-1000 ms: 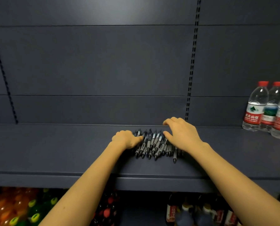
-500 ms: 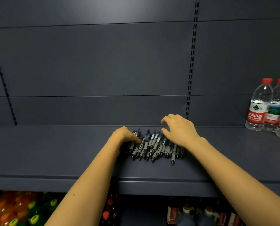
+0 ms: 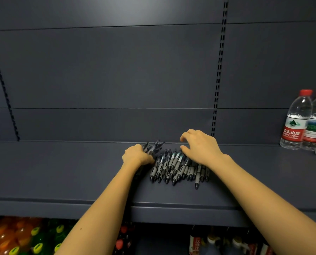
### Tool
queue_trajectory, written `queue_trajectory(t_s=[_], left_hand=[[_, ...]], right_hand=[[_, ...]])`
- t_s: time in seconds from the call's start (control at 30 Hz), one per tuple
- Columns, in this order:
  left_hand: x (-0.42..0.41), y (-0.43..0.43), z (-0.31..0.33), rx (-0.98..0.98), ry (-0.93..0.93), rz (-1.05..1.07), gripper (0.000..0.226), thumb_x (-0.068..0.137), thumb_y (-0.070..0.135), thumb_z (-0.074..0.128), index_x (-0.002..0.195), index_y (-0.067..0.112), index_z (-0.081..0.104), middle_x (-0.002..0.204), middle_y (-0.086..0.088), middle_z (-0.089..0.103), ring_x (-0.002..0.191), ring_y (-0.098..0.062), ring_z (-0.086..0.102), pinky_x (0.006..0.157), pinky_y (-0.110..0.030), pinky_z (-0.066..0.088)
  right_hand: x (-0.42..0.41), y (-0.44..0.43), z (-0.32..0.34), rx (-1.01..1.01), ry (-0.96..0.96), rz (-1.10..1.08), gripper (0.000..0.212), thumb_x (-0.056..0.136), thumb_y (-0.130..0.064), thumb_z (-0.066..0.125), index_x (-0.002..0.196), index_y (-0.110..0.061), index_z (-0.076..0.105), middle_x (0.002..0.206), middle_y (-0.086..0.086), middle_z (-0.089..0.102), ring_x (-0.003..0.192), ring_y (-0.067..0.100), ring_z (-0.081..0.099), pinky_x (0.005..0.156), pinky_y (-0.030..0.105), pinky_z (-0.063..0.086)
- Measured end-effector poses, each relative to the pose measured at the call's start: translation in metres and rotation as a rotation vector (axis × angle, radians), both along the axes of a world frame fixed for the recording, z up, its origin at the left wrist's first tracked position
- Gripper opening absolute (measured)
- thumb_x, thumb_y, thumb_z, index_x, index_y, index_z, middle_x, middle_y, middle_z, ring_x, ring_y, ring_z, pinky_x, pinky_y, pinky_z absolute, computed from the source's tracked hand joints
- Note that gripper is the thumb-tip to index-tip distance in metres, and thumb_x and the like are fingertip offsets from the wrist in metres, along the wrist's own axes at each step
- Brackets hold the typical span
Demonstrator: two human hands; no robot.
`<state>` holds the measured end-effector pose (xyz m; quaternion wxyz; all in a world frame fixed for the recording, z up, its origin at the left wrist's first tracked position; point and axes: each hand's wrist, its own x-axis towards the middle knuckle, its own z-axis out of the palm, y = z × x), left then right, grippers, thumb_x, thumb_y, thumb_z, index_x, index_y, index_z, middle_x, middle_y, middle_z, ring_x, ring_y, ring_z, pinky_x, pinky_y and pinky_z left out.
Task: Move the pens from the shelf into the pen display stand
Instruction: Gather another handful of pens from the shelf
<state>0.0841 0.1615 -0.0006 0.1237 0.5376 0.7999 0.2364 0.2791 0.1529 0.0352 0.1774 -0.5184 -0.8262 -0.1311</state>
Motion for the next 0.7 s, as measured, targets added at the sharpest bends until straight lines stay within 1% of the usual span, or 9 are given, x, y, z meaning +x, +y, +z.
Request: queue_trajectory(t_s=[0.13,0.27,0.3,0.37,0.4,0.43,0.5,0.57,0.7], left_hand=[[-0.008,-0.003,-0.001,0.078,-0.042,-0.057,0.037,0.078,0.032,0.068,0.069,0.016,0.036,0.071,0.000,0.042,0.064,-0.014,0.041,0.050,-0.026,0.032],[-0.010,-0.008,0.005,0.268,-0.082,-0.125,0.035,0.079,0.026,0.067,0.066,0.013,0.036,0.068,-0.001,0.046,0.068,-0.021,0.046,0.052,-0.028,0.033],[-0.011,-0.009,0.008,0.307,-0.121,-0.147,0.032,0.078,0.025,0.067,0.069,0.011,0.040,0.071,-0.003,0.050,0.070,-0.022,0.048,0.056,-0.030,0.037],[-0.014,-0.012,0.015,0.379,-0.251,-0.195,0.030,0.072,0.027,0.067,0.079,0.008,0.046,0.079,-0.011,0.057,0.074,-0.027,0.054,0.067,-0.042,0.047],[-0.015,-0.015,0.018,0.410,-0.325,-0.219,0.030,0.069,0.027,0.066,0.081,0.008,0.047,0.080,-0.013,0.058,0.073,-0.027,0.055,0.071,-0.047,0.050],[-0.017,-0.017,0.020,0.442,-0.393,-0.248,0.026,0.070,0.023,0.065,0.081,0.008,0.047,0.078,-0.013,0.057,0.070,-0.027,0.056,0.071,-0.047,0.052],[-0.019,-0.022,0.023,0.499,-0.513,-0.287,0.016,0.080,0.006,0.061,0.078,0.012,0.046,0.070,-0.010,0.054,0.059,-0.023,0.054,0.063,-0.039,0.051],[-0.021,-0.028,0.024,0.552,-0.587,-0.291,0.021,0.083,-0.003,0.057,0.077,0.012,0.044,0.066,-0.009,0.049,0.052,-0.020,0.050,0.055,-0.030,0.048],[-0.034,-0.044,0.025,0.667,-0.635,-0.258,0.024,0.082,-0.007,0.054,0.075,0.012,0.042,0.062,-0.010,0.045,0.051,-0.019,0.043,0.052,-0.029,0.043]], right_hand=[[0.001,-0.001,-0.001,-0.005,-0.009,-0.014,0.034,0.098,-0.033,0.045,0.129,-0.020,0.050,0.130,-0.001,0.051,0.118,0.019,0.049,0.083,0.033,0.046],[0.003,-0.003,-0.001,-0.001,-0.011,-0.023,0.035,0.098,-0.034,0.045,0.130,-0.020,0.049,0.130,-0.002,0.052,0.119,0.019,0.049,0.085,0.033,0.046],[0.003,-0.003,-0.001,0.000,-0.011,-0.024,0.035,0.098,-0.034,0.045,0.130,-0.020,0.049,0.130,-0.002,0.052,0.119,0.019,0.049,0.085,0.033,0.046],[0.004,-0.005,0.000,0.002,-0.008,-0.024,0.035,0.098,-0.034,0.045,0.130,-0.020,0.049,0.130,-0.002,0.052,0.119,0.019,0.049,0.085,0.033,0.046],[0.004,-0.007,0.001,0.002,-0.005,-0.024,0.035,0.098,-0.034,0.045,0.130,-0.020,0.049,0.130,-0.002,0.052,0.120,0.018,0.049,0.086,0.033,0.046],[0.004,-0.008,0.001,0.003,-0.002,-0.024,0.035,0.098,-0.034,0.045,0.130,-0.021,0.049,0.130,-0.002,0.052,0.120,0.018,0.049,0.086,0.033,0.046],[0.006,-0.010,0.002,0.002,0.000,-0.026,0.035,0.098,-0.034,0.045,0.130,-0.021,0.049,0.131,-0.003,0.052,0.120,0.018,0.048,0.087,0.033,0.047],[0.006,-0.012,0.003,0.001,0.002,-0.029,0.035,0.098,-0.034,0.045,0.130,-0.021,0.049,0.131,-0.003,0.052,0.121,0.018,0.048,0.088,0.033,0.047],[-0.004,-0.017,0.005,-0.009,0.015,-0.004,0.037,0.098,-0.034,0.045,0.132,-0.021,0.047,0.134,-0.003,0.051,0.123,0.017,0.046,0.089,0.034,0.048]])
